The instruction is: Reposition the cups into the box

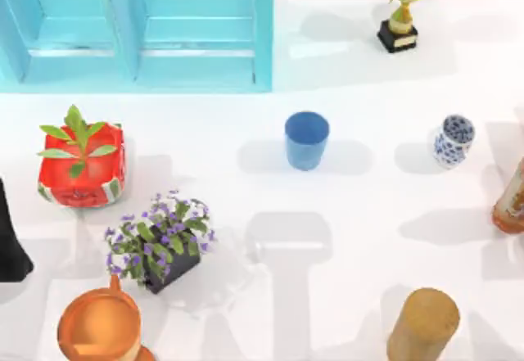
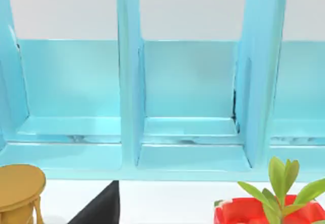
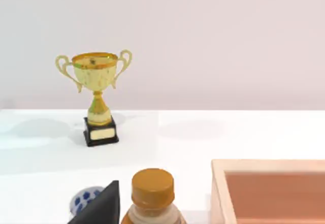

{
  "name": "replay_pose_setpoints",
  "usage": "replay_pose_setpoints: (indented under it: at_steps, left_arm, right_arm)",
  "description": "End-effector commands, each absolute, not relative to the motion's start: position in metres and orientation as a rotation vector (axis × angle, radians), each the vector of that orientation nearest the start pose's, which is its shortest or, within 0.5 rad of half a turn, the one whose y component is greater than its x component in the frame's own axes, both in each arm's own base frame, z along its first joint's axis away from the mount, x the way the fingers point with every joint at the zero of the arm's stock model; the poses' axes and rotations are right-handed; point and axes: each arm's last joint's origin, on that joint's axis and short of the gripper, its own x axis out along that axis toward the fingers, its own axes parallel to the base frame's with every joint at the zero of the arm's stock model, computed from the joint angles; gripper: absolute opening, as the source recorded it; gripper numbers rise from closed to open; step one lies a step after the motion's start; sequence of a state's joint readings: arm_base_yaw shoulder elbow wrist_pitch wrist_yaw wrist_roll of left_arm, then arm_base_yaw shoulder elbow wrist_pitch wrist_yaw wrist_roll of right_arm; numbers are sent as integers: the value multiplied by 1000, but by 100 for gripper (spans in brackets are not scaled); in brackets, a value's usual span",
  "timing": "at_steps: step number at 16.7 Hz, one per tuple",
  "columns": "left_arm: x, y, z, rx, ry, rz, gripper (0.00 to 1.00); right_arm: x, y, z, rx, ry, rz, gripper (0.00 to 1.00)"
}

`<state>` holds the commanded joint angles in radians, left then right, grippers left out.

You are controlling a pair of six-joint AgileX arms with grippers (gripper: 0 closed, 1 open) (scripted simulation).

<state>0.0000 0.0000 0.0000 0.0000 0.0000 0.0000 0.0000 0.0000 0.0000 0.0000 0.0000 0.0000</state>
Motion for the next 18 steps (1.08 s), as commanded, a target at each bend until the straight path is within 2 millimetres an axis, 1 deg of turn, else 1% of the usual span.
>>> replay_pose_setpoints:
  at_steps: [3, 5, 7, 10, 12, 14, 16, 18]
  left_arm:
    - [106, -1, 160, 0, 0, 0, 100]
    - [106, -1, 160, 0, 0, 0, 100]
    - [106, -1, 160, 0, 0, 0, 100]
    - [106, -1, 160, 0, 0, 0, 100]
    - [106, -1, 160, 0, 0, 0, 100]
    - [106, -1, 160, 0, 0, 0, 100]
    - [106, -1, 160, 0, 0, 0, 100]
    - [106, -1, 160, 0, 0, 0, 100]
  right_arm:
    - [106, -1, 162, 1, 8, 1, 100]
    - [106, 0, 171, 4, 50, 7, 100]
    - [108, 1, 188, 10, 121, 15, 100]
    - [120, 3, 227, 19, 276, 28, 100]
    - [139, 6, 257, 24, 406, 37, 100]
    - [166, 10, 284, 29, 548, 44, 100]
    - [202, 15, 306, 33, 699, 48, 100]
    - [243, 23, 320, 35, 851, 50, 100]
